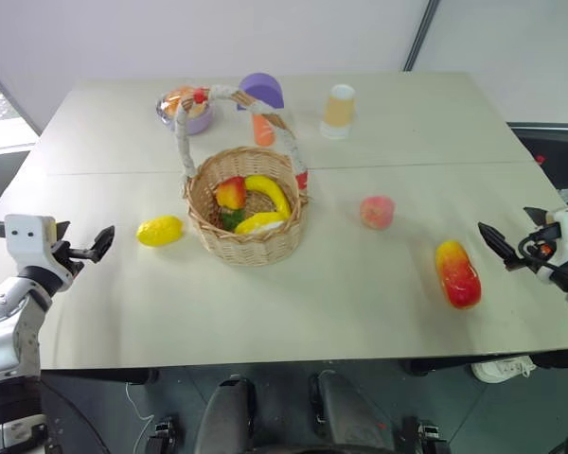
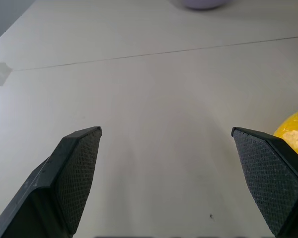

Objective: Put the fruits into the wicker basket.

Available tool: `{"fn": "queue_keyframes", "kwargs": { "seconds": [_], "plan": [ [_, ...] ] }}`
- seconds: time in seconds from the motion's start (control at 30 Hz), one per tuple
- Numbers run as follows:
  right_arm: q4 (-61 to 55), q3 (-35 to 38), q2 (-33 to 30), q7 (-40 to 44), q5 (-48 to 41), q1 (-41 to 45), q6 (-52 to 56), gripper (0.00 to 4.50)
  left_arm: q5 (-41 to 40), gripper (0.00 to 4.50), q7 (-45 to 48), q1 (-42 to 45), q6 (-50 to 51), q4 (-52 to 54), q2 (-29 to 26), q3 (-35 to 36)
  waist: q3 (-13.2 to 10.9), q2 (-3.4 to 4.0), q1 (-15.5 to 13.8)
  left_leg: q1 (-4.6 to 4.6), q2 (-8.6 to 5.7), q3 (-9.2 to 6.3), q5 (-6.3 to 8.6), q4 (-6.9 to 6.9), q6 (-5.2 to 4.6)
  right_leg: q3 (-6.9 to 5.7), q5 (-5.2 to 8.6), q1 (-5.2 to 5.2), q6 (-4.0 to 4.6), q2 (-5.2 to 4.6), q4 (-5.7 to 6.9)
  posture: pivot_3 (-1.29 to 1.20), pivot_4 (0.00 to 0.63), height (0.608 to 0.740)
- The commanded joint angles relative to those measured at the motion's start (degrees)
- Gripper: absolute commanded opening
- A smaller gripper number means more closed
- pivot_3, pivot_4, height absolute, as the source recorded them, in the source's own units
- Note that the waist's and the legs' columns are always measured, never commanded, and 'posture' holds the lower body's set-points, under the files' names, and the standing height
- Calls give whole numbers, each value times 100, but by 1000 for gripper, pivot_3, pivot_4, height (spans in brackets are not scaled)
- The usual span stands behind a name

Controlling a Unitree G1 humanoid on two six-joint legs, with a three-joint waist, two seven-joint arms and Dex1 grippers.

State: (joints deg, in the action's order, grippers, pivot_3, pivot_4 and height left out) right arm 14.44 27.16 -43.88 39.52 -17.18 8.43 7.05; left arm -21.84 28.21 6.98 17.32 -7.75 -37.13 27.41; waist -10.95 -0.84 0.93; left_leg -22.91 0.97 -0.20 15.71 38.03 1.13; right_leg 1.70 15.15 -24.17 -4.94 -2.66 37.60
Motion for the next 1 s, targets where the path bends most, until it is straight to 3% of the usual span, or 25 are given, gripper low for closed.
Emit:
{"fn": "queue_keyframes", "kwargs": {
  "seconds": [0.03, 0.27, 0.6, 0.8, 1.0],
  "plan": [
    [-6, 23, -34, -11, -46, 121, -132, 4456, -45, 4500, -41, 55, -46, 149, -43, 131, 0, 0, 1, 0, 0, 0, 0, 0, 0, 0, 0, 0, 0, 0, 0, 0, 150, 740],
    [-119, -103, -11, 23, -71, 255, -154, 4456, -183, 4500, -64, 44, 110, 288, 49, 141, 0, 0, -2, 1, 0, 0, 0, 0, 0, 0, 0, 0, 0, 0, 1, 0, 150, 740],
    [-2694, -437, -110, 807, -1786, 118, 1639, 4456, -969, 4500, 569, -62, 594, 1021, -18, 134, 0, 0, -9, 1, 10, -6, 0, 1, 0, 0, 0, 2, 0, -2, 4, 0, 150, 740],
    [-4413, -1187, -381, 1094, -2782, 119, 2809, 4456, -923, 4500, 1255, 9, 1125, 1528, -598, -514, 1, -2, -14, 1, 9, -10, 0, 2, 0, -3, 1, 5, 1, -1, 2, 0, 150, 740],
    [-5035, -2507, -143, 1024, -2492, 674, 2995, 4456, -87, 4500, 1763, 814, 1135, 1035, -1262, -1730, 0, -3, -11, 4, -1, -8, 0, 2, 0, -4, 1, 5, 1, 6, 1, 0, 150, 740]
  ]
}}
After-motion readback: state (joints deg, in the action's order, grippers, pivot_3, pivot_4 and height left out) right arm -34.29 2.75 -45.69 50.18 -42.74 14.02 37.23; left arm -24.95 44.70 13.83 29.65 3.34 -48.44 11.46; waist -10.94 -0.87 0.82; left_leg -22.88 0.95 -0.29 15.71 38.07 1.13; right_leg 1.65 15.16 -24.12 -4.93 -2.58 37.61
